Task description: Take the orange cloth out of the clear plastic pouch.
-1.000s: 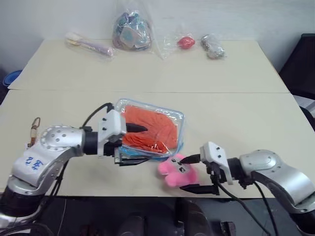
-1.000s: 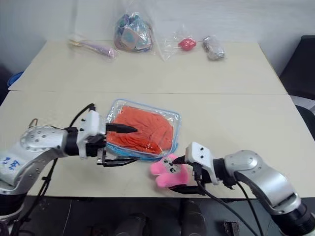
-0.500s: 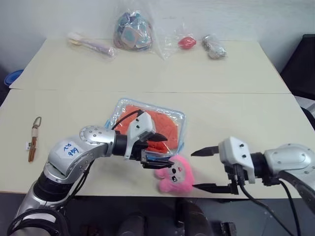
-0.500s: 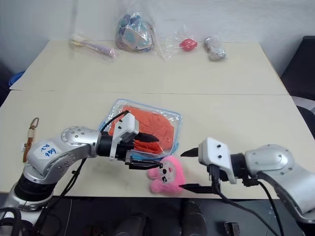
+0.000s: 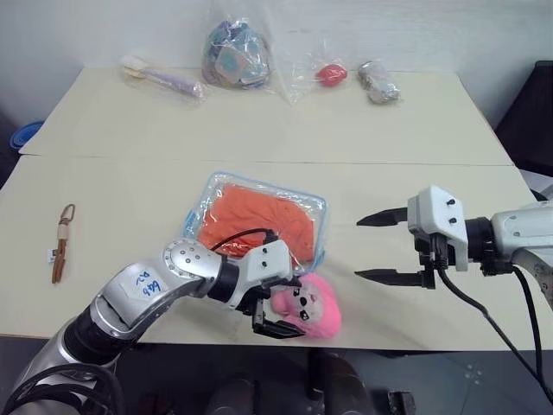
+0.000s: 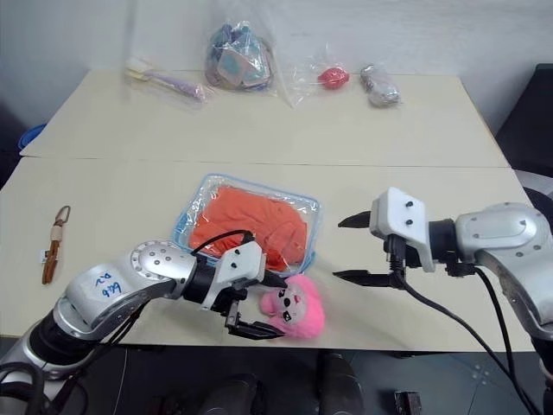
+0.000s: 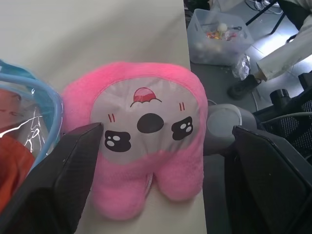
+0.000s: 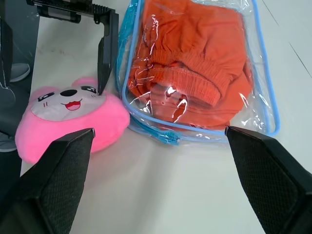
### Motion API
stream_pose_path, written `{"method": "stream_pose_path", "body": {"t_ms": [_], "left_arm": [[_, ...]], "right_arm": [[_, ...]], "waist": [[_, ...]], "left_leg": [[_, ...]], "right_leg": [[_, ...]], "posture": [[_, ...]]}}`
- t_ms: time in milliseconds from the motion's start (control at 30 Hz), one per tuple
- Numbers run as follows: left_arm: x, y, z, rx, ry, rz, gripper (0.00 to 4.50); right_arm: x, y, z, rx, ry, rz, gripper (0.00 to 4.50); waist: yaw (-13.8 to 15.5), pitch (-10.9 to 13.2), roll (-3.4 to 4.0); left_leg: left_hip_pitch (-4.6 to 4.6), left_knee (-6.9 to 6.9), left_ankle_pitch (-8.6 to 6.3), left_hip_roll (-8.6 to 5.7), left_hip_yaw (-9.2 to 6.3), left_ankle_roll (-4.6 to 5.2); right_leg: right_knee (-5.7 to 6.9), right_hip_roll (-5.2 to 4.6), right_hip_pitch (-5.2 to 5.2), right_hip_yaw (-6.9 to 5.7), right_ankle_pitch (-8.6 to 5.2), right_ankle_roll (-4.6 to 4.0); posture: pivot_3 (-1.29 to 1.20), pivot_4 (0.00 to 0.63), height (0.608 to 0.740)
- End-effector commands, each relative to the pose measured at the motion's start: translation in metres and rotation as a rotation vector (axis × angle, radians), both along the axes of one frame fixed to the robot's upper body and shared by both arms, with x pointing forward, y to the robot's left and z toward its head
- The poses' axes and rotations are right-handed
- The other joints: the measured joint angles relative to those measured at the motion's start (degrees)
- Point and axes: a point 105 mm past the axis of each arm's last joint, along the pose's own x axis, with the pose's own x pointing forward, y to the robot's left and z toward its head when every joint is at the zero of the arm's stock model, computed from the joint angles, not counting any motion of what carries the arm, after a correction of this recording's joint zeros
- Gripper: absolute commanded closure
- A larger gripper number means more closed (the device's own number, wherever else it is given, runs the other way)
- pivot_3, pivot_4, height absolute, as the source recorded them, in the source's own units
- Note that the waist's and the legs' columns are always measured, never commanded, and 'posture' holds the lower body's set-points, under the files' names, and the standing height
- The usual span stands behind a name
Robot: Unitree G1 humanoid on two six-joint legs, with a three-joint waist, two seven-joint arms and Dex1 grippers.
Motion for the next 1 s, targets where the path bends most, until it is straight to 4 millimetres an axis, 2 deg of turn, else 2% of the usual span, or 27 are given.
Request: {"method": "stream_pose_path", "body": {"t_ms": [33, 267, 633, 733, 833, 1000], "left_arm": [[0.001, -0.002, -0.007, 0.030, -0.053, -0.018, 0.00], [0.008, -0.007, -0.010, 0.013, -0.074, 0.008, 0.00], [0.004, -0.001, -0.003, -0.022, -0.071, -0.003, 3.54], [-0.001, 0.009, 0.003, -0.018, -0.084, -0.052, 4.38], [-0.001, 0.018, 0.012, -0.027, -0.123, -0.083, 4.38], [-0.002, 0.032, 0.028, -0.059, -0.115, -0.089, 4.38]], "right_arm": [[-0.001, 0.011, 0.007, 0.018, -0.058, 0.034, 0.05], [0.001, 0.019, 0.006, 0.031, -0.071, 0.048, 0.05], [0.010, 0.016, 0.000, -0.011, -0.120, 0.051, 0.00], [0.018, 0.018, -0.008, -0.046, -0.191, 0.056, 0.00], [0.024, 0.024, -0.021, -0.089, -0.248, 0.089, 0.00], [0.026, 0.043, -0.042, -0.108, -0.318, 0.179, 0.00]], "waist": [[0.0, 0.0, 0.00], [0.0, 0.0, 0.00], [0.0, 0.0, 0.00], [-0.1, 0.0, 0.01], [-0.2, 0.0, 0.01], [-0.3, 0.0, 0.01]], "left_leg": [[0.00, 0.00, 0.00, 0.01, 0.00, 0.00], [-0.03, 0.02, 0.00, 0.00, -0.01, 0.00], [-0.02, 0.02, 0.00, 0.00, -0.01, 0.01], [-0.02, 0.02, 0.00, 0.03, -0.01, 0.01], [-0.01, 0.00, 0.00, 0.03, 0.01, 0.01], [-0.02, 0.01, 0.00, 0.03, 0.01, 0.00]], "right_leg": [[0.00, 0.01, 0.00, -0.01, 0.00, 0.00], [0.00, 0.00, 0.00, -0.02, 0.00, 0.00], [0.00, 0.00, 0.00, -0.02, 0.00, 0.00], [0.01, 0.02, -0.01, -0.02, 0.00, 0.00], [0.01, 0.03, -0.03, -0.01, 0.00, 0.00], [0.01, 0.03, -0.03, -0.03, 0.00, 0.00]], "posture": [[0.00, 0.150, 0.740], [0.00, 0.150, 0.740], [0.00, 0.150, 0.740], [0.00, 0.150, 0.740], [0.00, 0.150, 0.740], [0.00, 0.150, 0.740]]}}
